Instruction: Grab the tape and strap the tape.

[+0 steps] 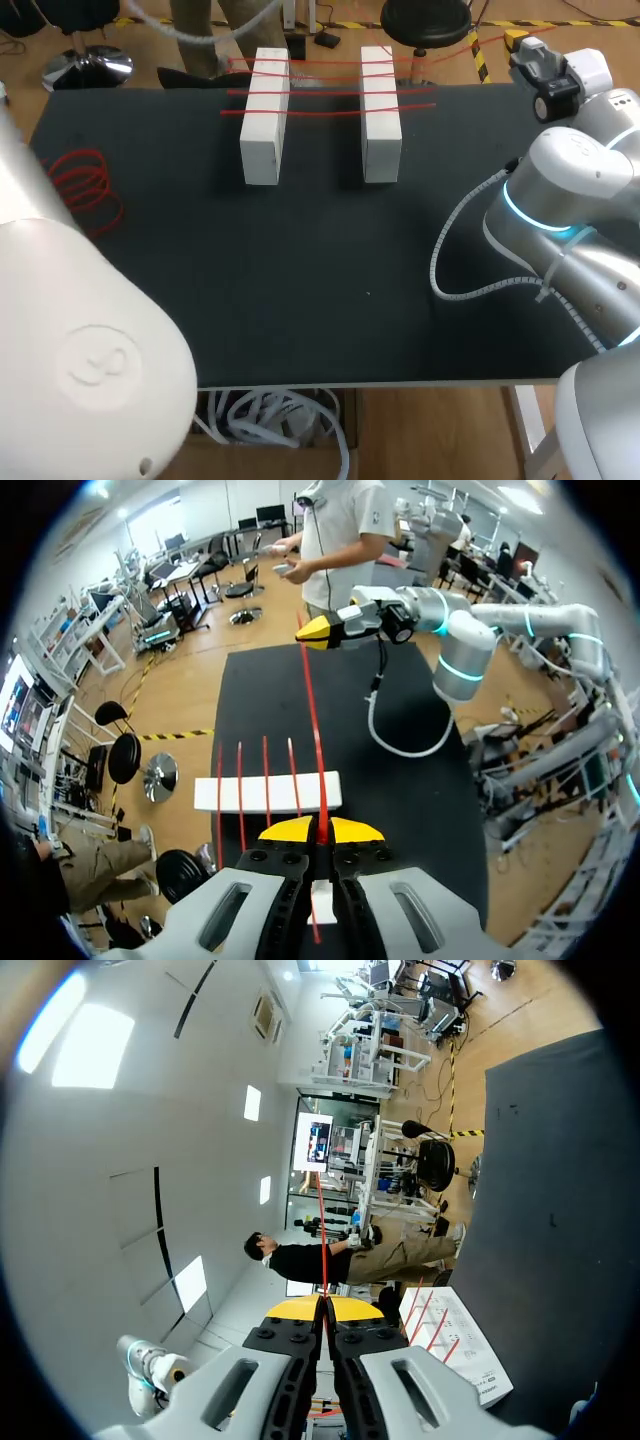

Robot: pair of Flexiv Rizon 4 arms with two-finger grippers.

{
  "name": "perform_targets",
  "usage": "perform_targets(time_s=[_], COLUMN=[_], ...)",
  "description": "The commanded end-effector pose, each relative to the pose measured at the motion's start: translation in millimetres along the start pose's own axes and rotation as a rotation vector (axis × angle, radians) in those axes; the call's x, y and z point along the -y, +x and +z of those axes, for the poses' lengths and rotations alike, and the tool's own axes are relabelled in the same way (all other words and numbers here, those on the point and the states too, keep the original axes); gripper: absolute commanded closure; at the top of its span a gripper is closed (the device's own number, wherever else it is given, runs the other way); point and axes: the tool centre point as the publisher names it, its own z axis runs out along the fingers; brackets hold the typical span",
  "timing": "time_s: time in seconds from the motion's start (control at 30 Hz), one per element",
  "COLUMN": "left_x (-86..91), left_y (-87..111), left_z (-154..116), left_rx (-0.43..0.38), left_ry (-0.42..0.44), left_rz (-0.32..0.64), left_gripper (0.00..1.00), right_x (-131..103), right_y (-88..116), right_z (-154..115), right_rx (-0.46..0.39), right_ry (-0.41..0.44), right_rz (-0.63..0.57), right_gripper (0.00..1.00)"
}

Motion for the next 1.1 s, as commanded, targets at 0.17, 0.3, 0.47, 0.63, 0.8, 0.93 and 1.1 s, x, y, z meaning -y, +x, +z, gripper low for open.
perform_targets(time_s=[0.17,0.3,0.47,0.63,0.8,0.93,1.1], left_x=[17.2,17.6,7.8,2.8,3.8,0.5,0.5], left_y=[-11.6,-11.5,-11.5,-10.6,-7.7,-3.5,0.4], left_z=[10,13,18,19,21,26,32], left_rx=[-0.115,-0.118,-0.075,-0.034,-0.009,-0.007,-0.013], left_ry=[-0.311,-0.359,-0.375,-0.396,-0.405,-0.408,-0.386], left_rz=[0.012,0.008,-0.034,-0.069,-0.09,-0.099,-0.121], left_gripper=[1.0,1.0,1.0,1.0,1.0,1.0,1.0], right_x=[0,0,0,0,0,0,0], right_y=[0,0,0,0,0,0,0], right_z=[0,0,0,0,0,0,0], right_rx=[0.002,0.002,0.002,0.002,0.002,0.002,0.002], right_ry=[-0.001,-0.001,-0.001,-0.001,-0.001,-0.001,-0.001], right_rz=[0.0,0.0,0.0,0.0,0.0,0.0,0.0], right_gripper=[1.0,1.0,1.0,1.0,1.0,1.0,1.0])
